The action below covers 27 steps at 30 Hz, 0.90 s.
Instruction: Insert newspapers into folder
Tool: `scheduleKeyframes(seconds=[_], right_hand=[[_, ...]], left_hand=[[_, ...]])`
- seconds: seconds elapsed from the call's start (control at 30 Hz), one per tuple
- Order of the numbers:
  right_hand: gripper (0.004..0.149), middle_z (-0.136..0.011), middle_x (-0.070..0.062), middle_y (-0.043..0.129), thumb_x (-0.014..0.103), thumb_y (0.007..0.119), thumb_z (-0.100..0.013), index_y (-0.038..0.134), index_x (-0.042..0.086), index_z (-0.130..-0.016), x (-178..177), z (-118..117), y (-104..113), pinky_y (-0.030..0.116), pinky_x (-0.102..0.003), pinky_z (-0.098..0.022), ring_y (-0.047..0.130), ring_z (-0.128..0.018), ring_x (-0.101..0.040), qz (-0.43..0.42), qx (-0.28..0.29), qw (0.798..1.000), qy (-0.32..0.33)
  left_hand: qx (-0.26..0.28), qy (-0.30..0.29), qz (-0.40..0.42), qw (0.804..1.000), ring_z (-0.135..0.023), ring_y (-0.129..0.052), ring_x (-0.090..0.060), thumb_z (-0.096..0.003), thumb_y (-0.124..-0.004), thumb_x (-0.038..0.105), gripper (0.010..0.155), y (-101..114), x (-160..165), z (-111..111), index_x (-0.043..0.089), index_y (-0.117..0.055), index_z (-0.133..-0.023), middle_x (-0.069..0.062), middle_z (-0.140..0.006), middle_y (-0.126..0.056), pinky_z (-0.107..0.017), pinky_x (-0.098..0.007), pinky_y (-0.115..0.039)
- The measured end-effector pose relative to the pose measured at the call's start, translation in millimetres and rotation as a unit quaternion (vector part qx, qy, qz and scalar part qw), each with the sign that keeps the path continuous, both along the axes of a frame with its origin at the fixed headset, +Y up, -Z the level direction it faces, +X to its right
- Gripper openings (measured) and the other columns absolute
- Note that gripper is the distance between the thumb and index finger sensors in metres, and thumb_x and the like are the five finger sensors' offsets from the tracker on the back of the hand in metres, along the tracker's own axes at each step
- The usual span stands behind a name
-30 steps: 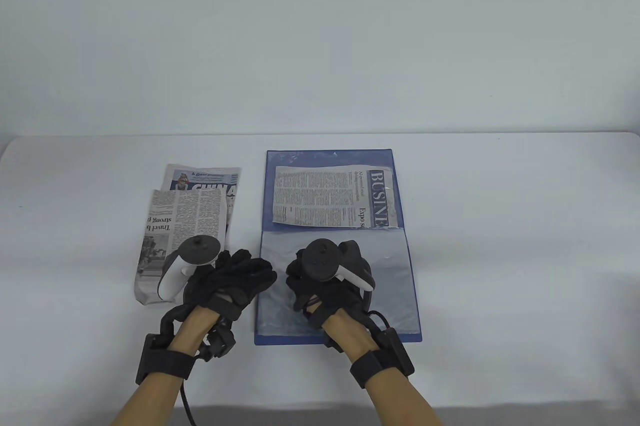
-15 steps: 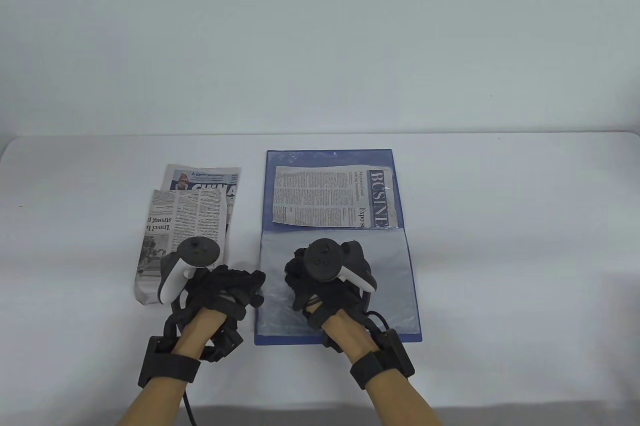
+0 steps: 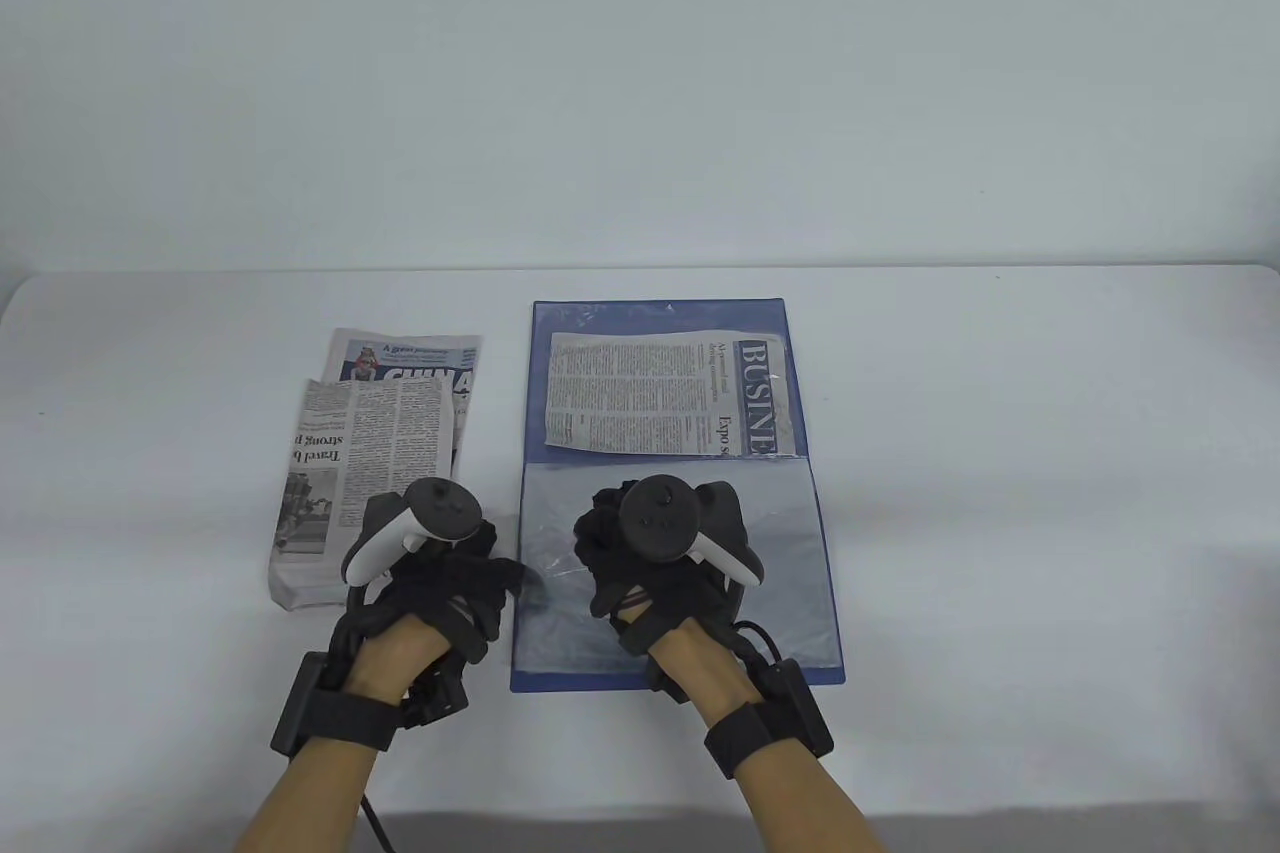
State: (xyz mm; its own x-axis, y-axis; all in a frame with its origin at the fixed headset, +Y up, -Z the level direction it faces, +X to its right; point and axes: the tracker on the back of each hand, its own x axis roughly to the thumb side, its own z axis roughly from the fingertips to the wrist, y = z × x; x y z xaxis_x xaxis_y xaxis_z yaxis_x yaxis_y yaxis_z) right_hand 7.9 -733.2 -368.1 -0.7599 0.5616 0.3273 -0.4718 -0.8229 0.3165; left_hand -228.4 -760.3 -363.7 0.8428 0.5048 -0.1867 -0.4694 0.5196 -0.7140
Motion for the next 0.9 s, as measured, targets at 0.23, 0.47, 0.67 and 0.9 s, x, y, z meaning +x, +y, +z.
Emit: scheduleKeyframes(seconds=[0.23,0.47,0.67,0.9], right_hand=[[0.037,-0.106,-0.021,0.053,0.029,0.078,-0.059,0.072,0.012,-0.091,0.7,-0.8,-0.2,0.028,-0.076,-0.063,0.044,-0.099,-0.048,-0.001,-0.001,1.000,0.000],[0.037,-0.106,-0.021,0.053,0.029,0.077,-0.059,0.072,0.012,-0.091,-0.6,-0.3,-0.1,0.024,-0.078,-0.060,0.044,-0.099,-0.048,0.008,-0.009,1.000,0.001],[0.037,-0.106,-0.022,0.053,0.028,0.077,-0.059,0.072,0.011,-0.091,-2.6,-0.1,0.5,0.024,-0.078,-0.060,0.044,-0.099,-0.048,0.010,-0.021,1.000,0.006],[0.037,-0.106,-0.022,0.053,0.028,0.077,-0.059,0.072,0.011,-0.091,-2.7,-0.6,0.5,0.024,-0.078,-0.060,0.045,-0.099,-0.049,0.007,-0.028,1.000,0.008]], left_hand=[[-0.013,0.218,0.079,0.973,-0.107,0.018,-0.039,-0.0643,-0.059,0.029,0.058,27.4,-75.0,3.0,0.031,-0.038,-0.119,-0.010,-0.125,-0.003,-0.071,-0.064,0.010],[-0.086,0.400,0.073,0.910,-0.100,0.030,-0.040,-0.0646,-0.070,0.042,0.095,3.4,-156.4,18.7,0.024,0.009,-0.113,-0.010,-0.114,0.023,-0.072,-0.065,0.011],[-0.065,0.401,-0.144,0.902,-0.113,0.011,-0.036,-0.0628,-0.075,0.046,0.082,-5.5,-151.1,17.2,0.025,-0.015,-0.115,-0.001,-0.119,0.010,-0.086,-0.061,-0.008],[-0.016,0.437,-0.152,0.887,-0.120,-0.021,-0.038,-0.0647,-0.073,0.039,0.045,11.2,-153.5,20.0,0.025,-0.054,-0.104,-0.003,-0.125,-0.026,-0.090,-0.059,-0.029]])
